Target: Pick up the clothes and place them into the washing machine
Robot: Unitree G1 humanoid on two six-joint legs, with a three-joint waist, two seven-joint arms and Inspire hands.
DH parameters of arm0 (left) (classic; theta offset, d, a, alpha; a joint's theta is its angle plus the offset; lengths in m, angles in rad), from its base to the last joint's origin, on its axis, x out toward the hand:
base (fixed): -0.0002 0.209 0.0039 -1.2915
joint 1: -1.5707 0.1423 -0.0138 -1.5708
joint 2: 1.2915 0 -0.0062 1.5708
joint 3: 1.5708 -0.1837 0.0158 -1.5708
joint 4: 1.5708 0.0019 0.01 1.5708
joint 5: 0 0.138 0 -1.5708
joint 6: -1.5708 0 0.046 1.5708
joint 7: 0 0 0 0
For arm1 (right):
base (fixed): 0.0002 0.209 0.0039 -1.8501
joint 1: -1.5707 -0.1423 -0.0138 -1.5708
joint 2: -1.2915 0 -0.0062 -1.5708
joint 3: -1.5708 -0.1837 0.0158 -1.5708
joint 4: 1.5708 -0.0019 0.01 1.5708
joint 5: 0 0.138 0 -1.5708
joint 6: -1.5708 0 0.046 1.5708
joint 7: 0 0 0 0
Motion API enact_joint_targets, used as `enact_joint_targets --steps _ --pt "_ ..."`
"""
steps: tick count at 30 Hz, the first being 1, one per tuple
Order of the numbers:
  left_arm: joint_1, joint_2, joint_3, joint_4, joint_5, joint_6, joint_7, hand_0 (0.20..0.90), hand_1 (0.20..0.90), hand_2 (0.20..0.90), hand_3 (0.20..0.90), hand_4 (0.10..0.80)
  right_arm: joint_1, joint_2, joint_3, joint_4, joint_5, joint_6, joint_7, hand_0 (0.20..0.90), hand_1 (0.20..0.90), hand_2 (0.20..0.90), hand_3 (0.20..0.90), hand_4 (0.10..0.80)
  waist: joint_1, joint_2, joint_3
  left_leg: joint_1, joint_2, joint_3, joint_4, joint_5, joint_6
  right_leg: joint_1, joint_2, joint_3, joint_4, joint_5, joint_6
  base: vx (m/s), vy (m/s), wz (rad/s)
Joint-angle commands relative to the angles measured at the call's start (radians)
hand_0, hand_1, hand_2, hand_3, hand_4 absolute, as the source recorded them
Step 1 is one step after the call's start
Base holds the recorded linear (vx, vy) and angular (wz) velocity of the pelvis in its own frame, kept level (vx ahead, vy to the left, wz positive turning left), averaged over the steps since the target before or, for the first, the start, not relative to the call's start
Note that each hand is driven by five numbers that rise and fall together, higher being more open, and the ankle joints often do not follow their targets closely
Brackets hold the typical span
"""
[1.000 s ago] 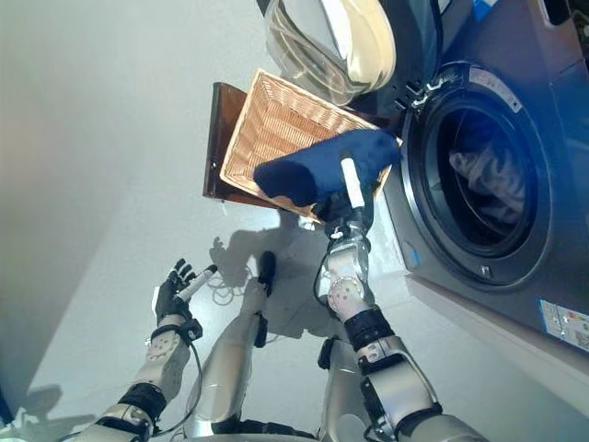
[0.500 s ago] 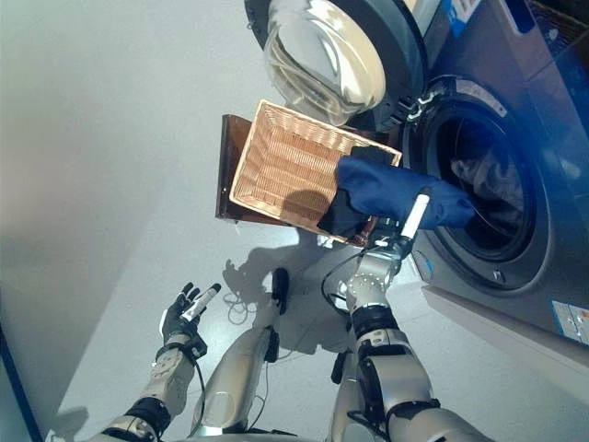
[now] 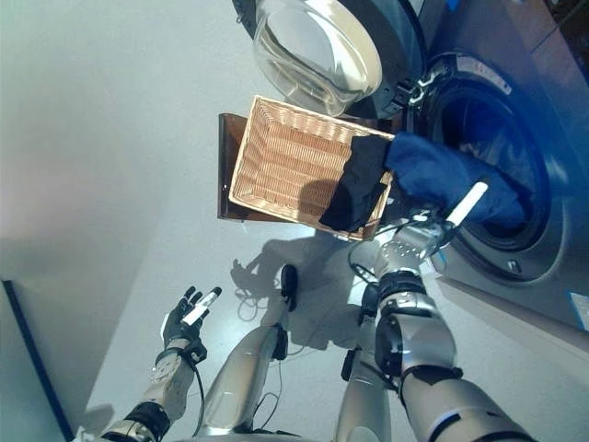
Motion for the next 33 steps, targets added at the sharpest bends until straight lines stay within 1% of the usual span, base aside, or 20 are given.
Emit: enact_joint_targets --steps 1,4,8,12,13,14,15,16,17,18,20,24,27,29,30,33 --pt "0.012 0.039 -0.047 -0.023 -0.043 -0.071 -0.004 0.900 0.900 0.900 0.900 0.800 -0.128 -0.160 -0.002 -0.019 0.003 -0.063 0.008 0.200 0.200 0.200 0.200 0.300 0.026 0.074 0.001 -0.008 -0.004 -0.048 -0.059 0.000 -0.085 0.042 0.033 -0.028 0.106 -0.112 0.004 -0.015 -0.008 -0.12" --pt "0.014 0.041 -0.055 -0.030 -0.046 -0.069 -0.009 0.900 0.900 0.900 0.900 0.800 -0.168 -0.201 -0.013 0.005 0.021 -0.067 0.008 0.200 0.200 0.200 0.200 0.300 0.033 0.086 -0.001 -0.013 -0.003 -0.048 -0.059 0.000 -0.086 0.031 0.035 -0.026 0.112 -0.116 0.003 -0.006 -0.004 -0.02" --pt "0.031 0.049 -0.062 -0.054 -0.057 -0.072 -0.021 0.900 0.900 0.900 0.900 0.800 -0.234 -0.290 -0.027 0.056 0.046 -0.078 0.000 0.200 0.200 0.200 0.200 0.300 0.041 0.108 -0.011 -0.021 -0.004 -0.044 -0.059 0.001 -0.086 0.017 0.036 -0.025 0.120 -0.119 0.005 -0.002 0.006 -0.01" --pt "0.042 0.059 -0.066 -0.066 -0.060 -0.074 -0.028 0.900 0.900 0.900 0.900 0.800 -0.288 -0.374 -0.026 0.102 0.059 -0.089 -0.018 0.200 0.200 0.200 0.200 0.300 0.046 0.122 -0.023 -0.027 -0.003 -0.041 -0.059 0.001 -0.087 0.003 0.037 -0.022 0.123 -0.120 0.007 -0.002 0.011 -0.08" --pt "0.047 0.066 -0.067 -0.079 -0.064 -0.076 -0.030 0.900 0.900 0.900 0.900 0.800 -0.315 -0.412 -0.019 0.109 0.059 -0.095 -0.024 0.200 0.200 0.200 0.200 0.300 0.048 0.125 -0.029 -0.030 -0.003 -0.041 -0.059 0.001 -0.087 0.000 0.038 -0.022 0.123 -0.120 0.008 0.000 0.000 0.00" --pt "0.048 0.065 -0.068 -0.081 -0.065 -0.076 -0.031 0.900 0.900 0.900 0.900 0.800 -0.320 -0.416 -0.016 0.113 0.059 -0.094 -0.025 0.200 0.200 0.200 0.200 0.300 0.049 0.126 -0.029 -0.031 -0.003 -0.041 -0.059 0.001 -0.087 -0.001 0.038 -0.022 0.123 -0.120 0.008 0.000 0.000 0.00" --pt "0.053 0.071 -0.072 -0.092 -0.063 -0.075 -0.034 0.900 0.900 0.900 0.900 0.800 -0.341 -0.448 -0.005 0.129 0.051 -0.092 -0.039 0.200 0.200 0.200 0.200 0.300 0.049 0.128 -0.034 -0.033 -0.002 -0.039 -0.059 0.001 -0.088 -0.004 0.038 -0.019 0.124 -0.119 0.009 0.000 0.000 0.00" --pt "0.053 0.070 -0.073 -0.093 -0.063 -0.074 -0.034 0.900 0.900 0.900 0.900 0.800 -0.346 -0.452 -0.003 0.133 0.050 -0.091 -0.041 0.200 0.200 0.200 0.200 0.300 0.051 0.129 -0.034 -0.034 -0.002 -0.039 -0.059 0.001 -0.088 -0.005 0.038 -0.019 0.124 -0.119 0.009 0.000 0.000 0.00" --pt "0.060 0.075 -0.073 -0.095 -0.064 -0.074 -0.037 0.900 0.900 0.900 0.900 0.800 -0.372 -0.488 0.008 0.144 0.042 -0.092 -0.055 0.200 0.200 0.200 0.200 0.300 0.050 0.130 -0.038 -0.037 -0.001 -0.036 -0.059 0.000 -0.087 -0.009 0.037 -0.018 0.124 -0.117 0.010 0.000 0.000 0.00" --pt "0.059 0.074 -0.073 -0.095 -0.065 -0.074 -0.037 0.900 0.900 0.900 0.900 0.800 -0.377 -0.492 0.011 0.148 0.042 -0.092 -0.056 0.200 0.200 0.200 0.200 0.300 0.052 0.131 -0.038 -0.038 -0.001 -0.036 -0.059 0.000 -0.087 -0.010 0.037 -0.018 0.124 -0.117 0.011 0.000 0.000 0.00" --pt "0.065 0.081 -0.075 -0.100 -0.066 -0.074 -0.039 0.900 0.900 0.900 0.900 0.800 -0.402 -0.527 0.025 0.155 0.037 -0.096 -0.071 0.200 0.200 0.200 0.200 0.300 0.052 0.133 -0.043 -0.039 -0.001 -0.034 -0.059 -0.001 -0.089 -0.015 0.037 -0.018 0.124 -0.116 0.012 0.000 0.000 0.00" --pt "0.081 0.094 -0.072 -0.115 -0.062 -0.074 -0.034 0.900 0.900 0.900 0.900 0.800 -0.473 -0.606 0.087 0.186 -0.019 -0.087 -0.130 0.200 0.200 0.200 0.200 0.300 0.052 0.134 -0.051 -0.045 0.001 -0.033 -0.059 0.000 -0.090 -0.028 0.039 -0.012 0.126 -0.114 0.013 0.000 0.000 0.00" --pt "0.085 0.098 -0.068 -0.122 -0.057 -0.072 -0.031 0.900 0.900 0.900 0.900 0.800 -0.497 -0.633 0.108 0.201 -0.050 -0.084 -0.162 0.200 0.200 0.200 0.200 0.300 0.050 0.134 -0.053 -0.047 0.003 -0.031 -0.059 0.000 -0.090 -0.032 0.041 -0.011 0.129 -0.116 0.013 0.000 0.000 0.00" --pt "0.088 0.103 -0.063 -0.126 -0.056 -0.073 -0.026 0.900 0.900 0.900 0.900 0.800 -0.517 -0.657 0.135 0.221 -0.090 -0.067 -0.199 0.200 0.200 0.200 0.200 0.300 0.051 0.131 -0.053 -0.051 0.003 -0.031 -0.059 0.001 -0.091 -0.035 0.043 -0.011 0.129 -0.116 0.013 0.000 0.000 0.00" --pt "0.092 0.103 -0.067 -0.132 -0.052 -0.071 -0.021 0.900 0.900 0.900 0.900 0.800 -0.542 -0.673 0.153 0.242 -0.122 -0.061 -0.238 0.200 0.200 0.200 0.200 0.300 0.049 0.131 -0.053 -0.054 0.004 -0.029 -0.059 0.001 -0.090 -0.038 0.043 -0.011 0.129 -0.114 0.013 0.000 0.000 0.00" --pt "0.092 0.105 -0.068 -0.140 -0.048 -0.071 -0.017 0.900 0.900 0.900 0.900 0.800 -0.554 -0.670 0.161 0.237 -0.127 -0.070 -0.250 0.200 0.200 0.200 0.200 0.300 0.046 0.130 -0.052 -0.056 0.005 -0.028 -0.059 0.000 -0.088 -0.041 0.045 -0.010 0.129 -0.114 0.013 0.000 0.000 0.00"
